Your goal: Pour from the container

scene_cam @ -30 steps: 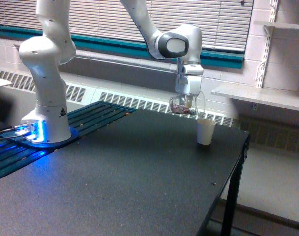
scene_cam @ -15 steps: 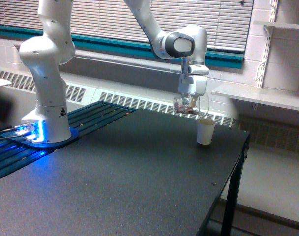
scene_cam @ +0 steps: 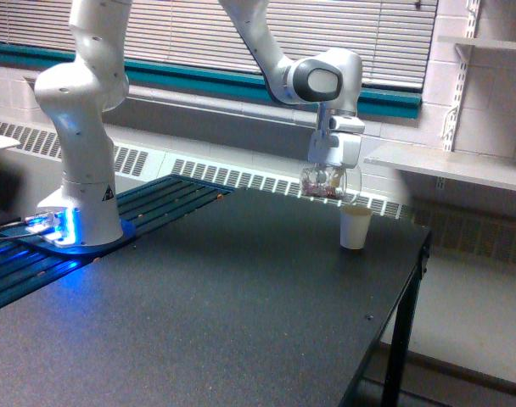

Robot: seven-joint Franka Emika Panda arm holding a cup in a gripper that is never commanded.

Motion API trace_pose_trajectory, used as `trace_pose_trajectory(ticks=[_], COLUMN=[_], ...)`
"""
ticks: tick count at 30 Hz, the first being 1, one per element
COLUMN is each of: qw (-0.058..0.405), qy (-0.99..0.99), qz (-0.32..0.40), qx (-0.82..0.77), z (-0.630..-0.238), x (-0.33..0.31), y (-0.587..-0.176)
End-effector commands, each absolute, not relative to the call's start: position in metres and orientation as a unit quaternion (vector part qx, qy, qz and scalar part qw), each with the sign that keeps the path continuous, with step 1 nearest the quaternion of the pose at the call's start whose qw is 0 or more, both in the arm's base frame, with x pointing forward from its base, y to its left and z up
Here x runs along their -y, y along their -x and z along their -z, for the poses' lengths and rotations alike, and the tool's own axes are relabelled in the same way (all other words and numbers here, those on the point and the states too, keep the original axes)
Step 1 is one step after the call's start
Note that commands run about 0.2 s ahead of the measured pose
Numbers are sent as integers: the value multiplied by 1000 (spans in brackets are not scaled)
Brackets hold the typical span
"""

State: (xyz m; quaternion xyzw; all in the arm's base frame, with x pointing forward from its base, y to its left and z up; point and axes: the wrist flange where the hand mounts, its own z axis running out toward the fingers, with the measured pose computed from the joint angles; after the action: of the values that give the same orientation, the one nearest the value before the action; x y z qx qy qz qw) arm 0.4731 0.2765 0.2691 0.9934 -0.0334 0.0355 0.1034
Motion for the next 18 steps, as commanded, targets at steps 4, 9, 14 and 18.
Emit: trace_pose_trajectory(ticks=[4, 9, 14, 18], qw=[115, 120, 128, 135], qy=[-991, -991, -991, -990], qz=[-42, -39, -35, -32], qx=[48, 40, 28, 21], z=[-279, -280, -279, -277], x=[-263, -266, -273, -278], y=[-476, -476, -478, -480])
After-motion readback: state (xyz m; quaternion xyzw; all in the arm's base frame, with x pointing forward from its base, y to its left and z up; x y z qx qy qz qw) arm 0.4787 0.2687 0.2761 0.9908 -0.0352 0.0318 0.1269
